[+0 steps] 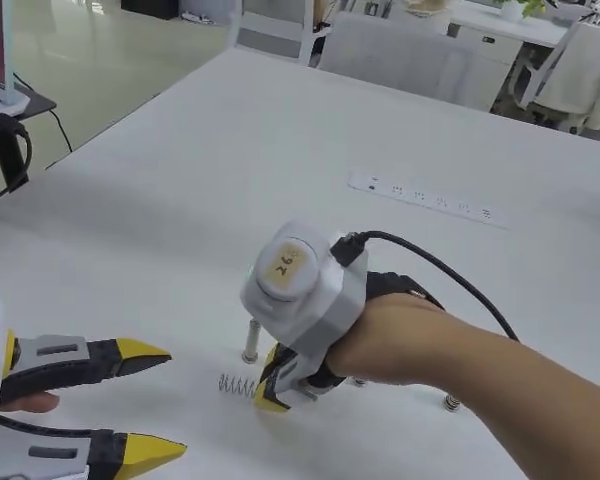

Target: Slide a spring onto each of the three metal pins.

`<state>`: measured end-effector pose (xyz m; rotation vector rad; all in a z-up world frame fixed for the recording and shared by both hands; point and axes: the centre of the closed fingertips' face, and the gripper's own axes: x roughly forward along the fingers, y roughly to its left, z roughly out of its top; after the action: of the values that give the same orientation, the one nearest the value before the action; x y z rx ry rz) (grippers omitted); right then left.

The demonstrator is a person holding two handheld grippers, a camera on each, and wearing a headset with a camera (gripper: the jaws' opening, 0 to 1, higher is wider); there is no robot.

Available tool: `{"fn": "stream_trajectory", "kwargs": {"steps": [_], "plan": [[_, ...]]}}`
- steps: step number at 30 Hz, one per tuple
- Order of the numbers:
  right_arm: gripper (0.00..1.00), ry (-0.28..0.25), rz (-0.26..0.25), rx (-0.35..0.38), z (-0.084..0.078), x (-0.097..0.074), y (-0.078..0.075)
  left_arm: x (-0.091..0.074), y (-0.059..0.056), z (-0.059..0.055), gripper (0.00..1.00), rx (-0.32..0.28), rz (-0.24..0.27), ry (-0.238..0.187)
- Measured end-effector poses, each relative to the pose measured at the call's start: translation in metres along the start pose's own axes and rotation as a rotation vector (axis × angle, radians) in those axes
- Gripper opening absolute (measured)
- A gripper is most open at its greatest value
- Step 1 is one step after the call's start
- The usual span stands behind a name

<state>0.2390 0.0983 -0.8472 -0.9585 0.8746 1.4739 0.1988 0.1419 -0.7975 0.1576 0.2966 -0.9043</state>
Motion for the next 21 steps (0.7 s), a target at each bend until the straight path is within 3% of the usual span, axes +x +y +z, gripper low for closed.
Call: {"fn": "stream_trajectory", "kwargs": {"steps": [11,21], "plan": [[0.08,-0.004,0.012,-0.014,-0.002,-0.024,0.016,0.015,-0.014,0.005,0.39,0.027,-0.063,0.009],[0.08,0.006,0.024,-0.045,-0.003,-0.040,0.031,0.028,-0.022,0.016,0.32,0.074,-0.136,0.009]]}}
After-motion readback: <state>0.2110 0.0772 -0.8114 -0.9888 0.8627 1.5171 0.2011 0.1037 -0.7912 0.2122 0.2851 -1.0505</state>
